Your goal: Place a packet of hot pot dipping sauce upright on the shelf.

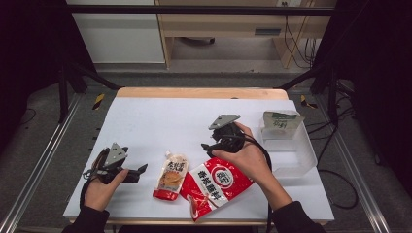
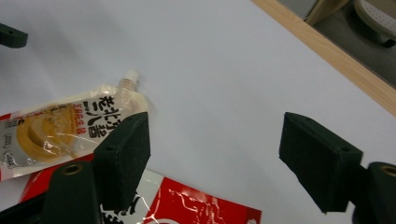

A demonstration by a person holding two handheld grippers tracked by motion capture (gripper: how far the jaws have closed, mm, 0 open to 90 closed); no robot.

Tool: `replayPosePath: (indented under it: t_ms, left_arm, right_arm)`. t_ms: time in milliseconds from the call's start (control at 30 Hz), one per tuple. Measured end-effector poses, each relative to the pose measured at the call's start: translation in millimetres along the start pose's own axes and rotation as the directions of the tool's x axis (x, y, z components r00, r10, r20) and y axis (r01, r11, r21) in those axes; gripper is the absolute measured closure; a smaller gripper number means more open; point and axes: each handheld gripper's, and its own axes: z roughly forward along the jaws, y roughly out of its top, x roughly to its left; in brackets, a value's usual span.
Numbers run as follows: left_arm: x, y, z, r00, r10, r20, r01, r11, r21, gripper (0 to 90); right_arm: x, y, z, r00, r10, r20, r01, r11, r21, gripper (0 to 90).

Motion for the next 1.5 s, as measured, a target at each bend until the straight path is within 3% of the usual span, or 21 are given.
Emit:
replayPosePath:
  t_ms: [133,467,733,1100,1500]
  left_arm:
    - [2.2,-0.6,-0.3,1.0000,-0.007,-0.004,0.007,1.0000,-0.001,5.7]
    - [5.8,-1.4,-1.5,0.9998,-0.015,-0.015,0.015,0.9999,-0.003,5.7]
    - [10.0,-2.5,-3.7,0.9991,-0.032,-0.027,0.032,0.9994,-0.013,5.7]
    - [9.5,-1.9,-2.8,0.9993,-0.023,-0.029,0.023,0.9997,-0.011,5.8]
    - [6.8,-0.8,-1.1,0.9996,-0.015,-0.022,0.015,0.9999,-0.008,5.9]
  right_arm:
    - [11.7,3.7,11.2,0.9997,-0.011,-0.021,0.011,1.000,0.013,28.4]
    - [36.8,5.5,37.8,0.9974,0.017,-0.070,-0.015,1.000,0.027,39.9]
    - [38.8,2.8,53.9,0.9959,0.043,-0.080,-0.038,0.997,0.061,48.1]
    - [40.2,0.9,74.7,0.9930,0.068,-0.097,-0.057,0.993,0.107,54.5]
    - [59.3,-3.6,102.2,0.9885,0.071,-0.134,-0.051,0.988,0.147,55.5]
